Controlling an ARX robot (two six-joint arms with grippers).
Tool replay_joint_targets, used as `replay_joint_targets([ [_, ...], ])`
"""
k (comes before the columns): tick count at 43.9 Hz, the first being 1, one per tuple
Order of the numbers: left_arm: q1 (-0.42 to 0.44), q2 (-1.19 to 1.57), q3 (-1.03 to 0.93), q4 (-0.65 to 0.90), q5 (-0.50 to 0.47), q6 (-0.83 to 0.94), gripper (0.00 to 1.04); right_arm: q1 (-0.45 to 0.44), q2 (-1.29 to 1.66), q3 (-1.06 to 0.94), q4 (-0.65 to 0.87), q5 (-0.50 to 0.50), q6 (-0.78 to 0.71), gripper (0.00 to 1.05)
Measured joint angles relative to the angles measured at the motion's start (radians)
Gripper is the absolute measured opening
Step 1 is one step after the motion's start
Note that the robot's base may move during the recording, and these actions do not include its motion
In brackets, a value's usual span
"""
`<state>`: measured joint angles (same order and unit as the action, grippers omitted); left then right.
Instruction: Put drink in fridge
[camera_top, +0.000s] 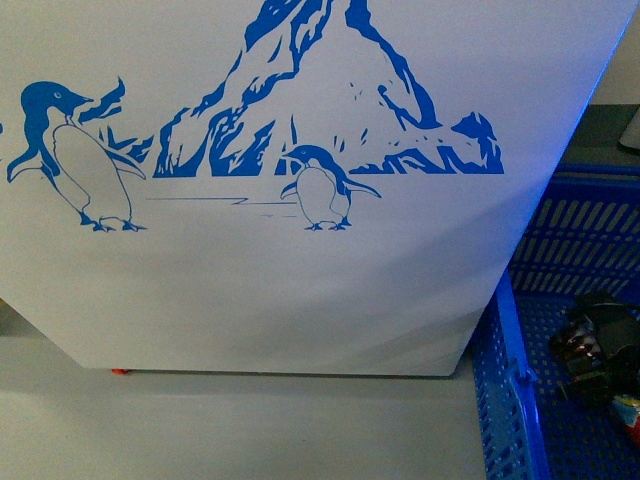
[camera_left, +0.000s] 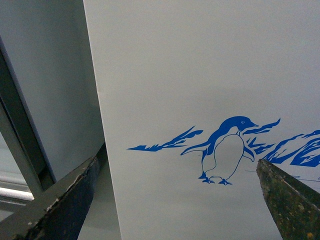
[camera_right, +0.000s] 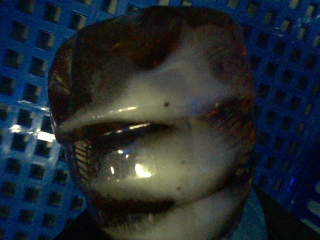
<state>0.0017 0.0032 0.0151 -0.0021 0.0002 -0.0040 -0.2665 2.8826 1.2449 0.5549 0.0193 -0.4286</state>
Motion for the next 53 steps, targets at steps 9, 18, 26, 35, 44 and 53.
replay_joint_targets([
  [9, 0.0, 0.0, 0.0, 0.0, 0.0, 0.0, 0.97, 0.023, -0.393, -0.268, 0.086, -0.096, 0.098, 0.45],
  [18, 0.0, 0.0, 0.0, 0.0, 0.0, 0.0, 0.97, 0.03, -0.89, -0.535, 0.077, -0.139, 0.209, 0.45],
  [26, 0.0, 0.0, 0.0, 0.0, 0.0, 0.0, 0.97, 0.013, -1.339, -0.69, -0.052, -0.126, 0.31, 0.45],
  [35, 0.0, 0.0, 0.0, 0.0, 0.0, 0.0, 0.97, 0.038, -1.791, -0.748, -0.25, -0.108, 0.397, 0.45],
  [44, 0.0, 0.0, 0.0, 0.0, 0.0, 0.0, 0.97, 0.101, -2.115, -0.769, -0.432, -0.035, 0.455, 0.45],
  [53, 0.0, 0.0, 0.0, 0.0, 0.0, 0.0, 0.97, 0.166, -2.433, -0.808, -0.57, 0.078, 0.513, 0.45],
])
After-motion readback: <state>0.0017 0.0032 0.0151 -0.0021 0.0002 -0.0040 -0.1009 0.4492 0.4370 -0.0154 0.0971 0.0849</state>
